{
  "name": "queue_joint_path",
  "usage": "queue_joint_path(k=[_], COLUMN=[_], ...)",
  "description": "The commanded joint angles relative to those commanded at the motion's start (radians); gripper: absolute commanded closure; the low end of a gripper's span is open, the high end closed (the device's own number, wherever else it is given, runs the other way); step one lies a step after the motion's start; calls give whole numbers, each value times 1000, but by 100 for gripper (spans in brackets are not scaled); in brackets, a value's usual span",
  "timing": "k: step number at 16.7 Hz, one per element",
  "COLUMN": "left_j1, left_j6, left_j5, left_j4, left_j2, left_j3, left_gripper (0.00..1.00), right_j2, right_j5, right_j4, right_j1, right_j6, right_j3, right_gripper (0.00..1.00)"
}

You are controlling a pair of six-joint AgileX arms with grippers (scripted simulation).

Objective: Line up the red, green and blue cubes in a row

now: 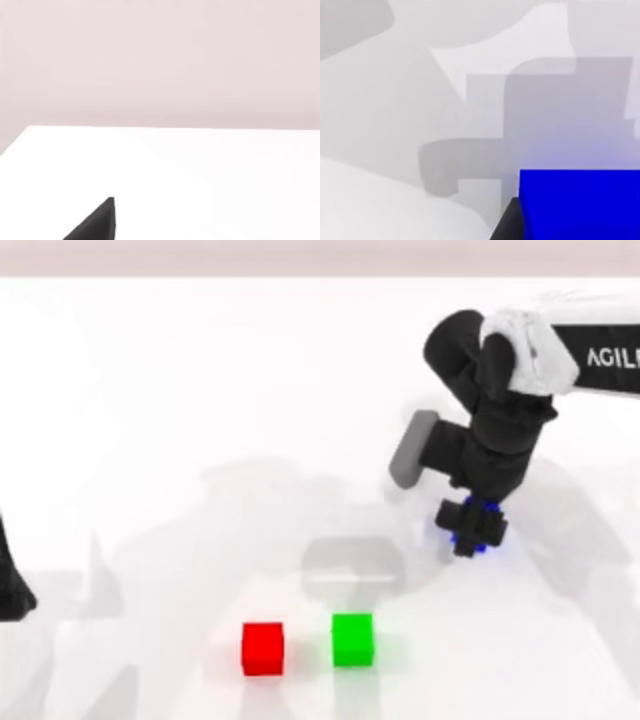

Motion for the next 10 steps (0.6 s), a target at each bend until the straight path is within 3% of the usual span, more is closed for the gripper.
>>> queue_joint_path(k=[5,10], left_j1=[0,0], left_j6=[0,0], left_j5=[0,0], left_j4=[0,0], left_j2=[0,0], left_j3=[0,0], left_gripper=[0,0], right_j2=[-25,-75], right_j5=[-8,-8], right_j4=[-31,-199], right_j1=[2,6], right_j6=[6,6], right_j3=[16,122], right_gripper=[100,100])
